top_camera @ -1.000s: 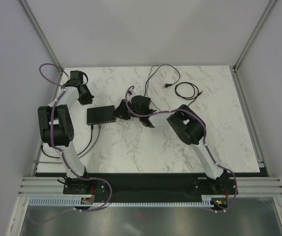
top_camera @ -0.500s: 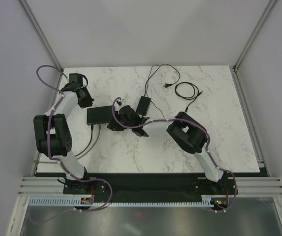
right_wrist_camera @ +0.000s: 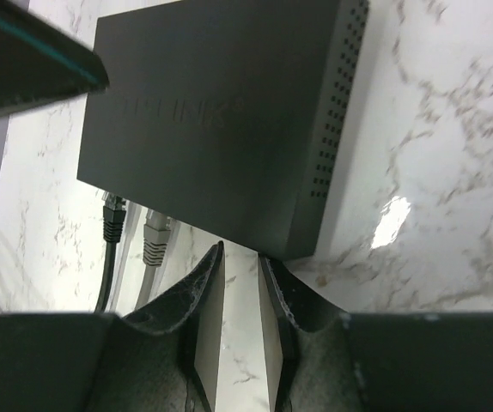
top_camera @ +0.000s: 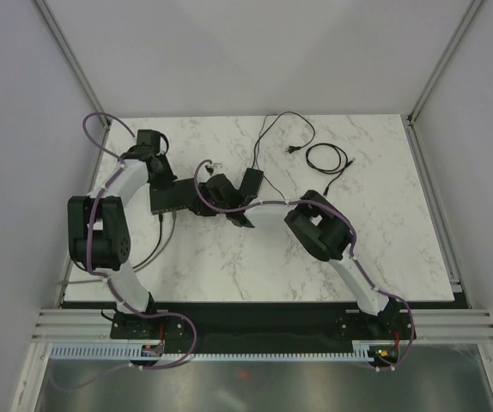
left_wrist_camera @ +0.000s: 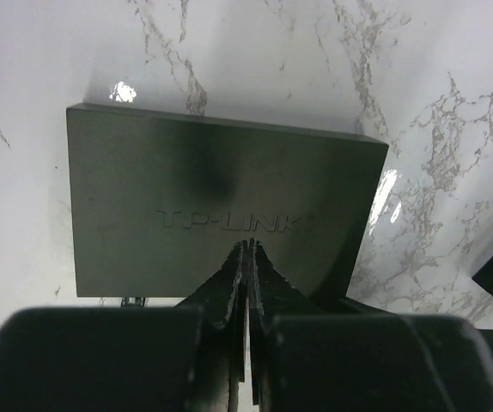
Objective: Pull the plug from the switch port
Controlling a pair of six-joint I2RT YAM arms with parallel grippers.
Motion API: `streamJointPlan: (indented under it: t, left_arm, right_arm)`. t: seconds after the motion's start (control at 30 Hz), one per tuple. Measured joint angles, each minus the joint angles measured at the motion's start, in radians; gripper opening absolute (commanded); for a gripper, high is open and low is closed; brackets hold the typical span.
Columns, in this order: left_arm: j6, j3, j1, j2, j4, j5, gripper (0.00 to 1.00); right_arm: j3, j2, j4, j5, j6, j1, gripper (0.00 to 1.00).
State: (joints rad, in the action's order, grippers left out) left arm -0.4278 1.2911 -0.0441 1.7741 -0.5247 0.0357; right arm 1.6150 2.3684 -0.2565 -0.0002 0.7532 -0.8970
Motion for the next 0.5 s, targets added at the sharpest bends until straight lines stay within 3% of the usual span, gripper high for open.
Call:
streamJointPlan:
  t: [0.2, 0.4, 0.5]
  left_arm:
    - [0.0, 0.002, 0.002, 0.04, -0.001, 0.0, 0.02]
    - [0.0, 0.008, 0.005, 0.058, -0.001, 0.0, 0.02]
    - [0.0, 0.01, 0.01, 0.058, -0.001, 0.0, 0.02]
  right_arm:
    - [0.012, 0.008, -0.001, -0.019, 0.002, 0.032, 0.34]
    - [-0.056, 0.008, -0.138, -0.107, 0.052, 0.039, 0.41]
    - [-0.074, 0.011, -0.188, -0.158, 0.113, 0.031, 0.5]
